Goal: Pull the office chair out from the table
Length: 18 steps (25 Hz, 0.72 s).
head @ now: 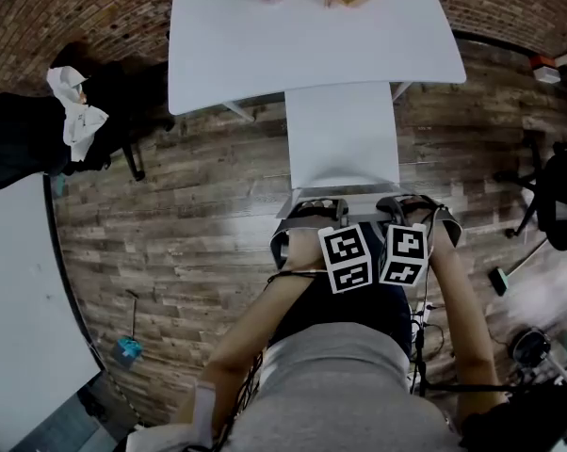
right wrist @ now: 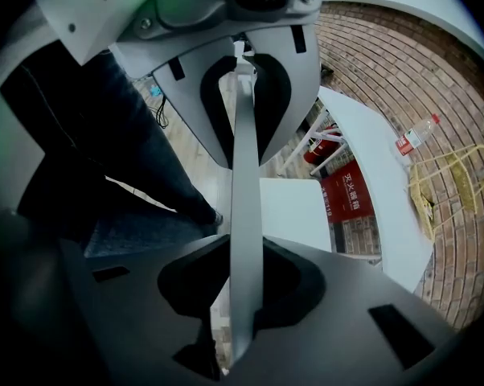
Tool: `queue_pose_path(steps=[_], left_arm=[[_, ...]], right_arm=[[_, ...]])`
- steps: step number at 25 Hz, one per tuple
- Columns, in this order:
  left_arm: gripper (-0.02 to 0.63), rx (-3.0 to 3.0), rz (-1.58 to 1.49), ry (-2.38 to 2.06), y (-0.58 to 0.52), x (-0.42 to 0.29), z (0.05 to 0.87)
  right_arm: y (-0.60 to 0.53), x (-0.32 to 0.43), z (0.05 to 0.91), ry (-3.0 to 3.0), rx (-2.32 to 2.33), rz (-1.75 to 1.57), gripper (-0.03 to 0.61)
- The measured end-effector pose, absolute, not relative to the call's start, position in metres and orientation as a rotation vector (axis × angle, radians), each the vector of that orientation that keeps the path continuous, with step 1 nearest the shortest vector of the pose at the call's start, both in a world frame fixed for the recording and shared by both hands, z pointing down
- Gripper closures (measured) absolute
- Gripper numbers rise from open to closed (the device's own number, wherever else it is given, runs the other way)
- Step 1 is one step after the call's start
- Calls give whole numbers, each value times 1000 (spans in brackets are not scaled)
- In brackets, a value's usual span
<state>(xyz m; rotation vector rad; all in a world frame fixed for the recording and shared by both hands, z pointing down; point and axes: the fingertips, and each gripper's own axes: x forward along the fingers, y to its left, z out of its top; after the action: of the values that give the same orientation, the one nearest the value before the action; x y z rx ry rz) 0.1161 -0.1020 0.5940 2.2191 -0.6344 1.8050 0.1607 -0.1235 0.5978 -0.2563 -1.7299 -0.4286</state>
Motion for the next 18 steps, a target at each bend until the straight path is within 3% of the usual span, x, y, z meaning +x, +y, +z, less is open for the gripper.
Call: queue_pose_path(steps=[18], left_arm=[[528, 2168, 1828, -625, -29, 148, 593]], right_arm=[[-49, 186, 588, -1775, -305, -380, 495]])
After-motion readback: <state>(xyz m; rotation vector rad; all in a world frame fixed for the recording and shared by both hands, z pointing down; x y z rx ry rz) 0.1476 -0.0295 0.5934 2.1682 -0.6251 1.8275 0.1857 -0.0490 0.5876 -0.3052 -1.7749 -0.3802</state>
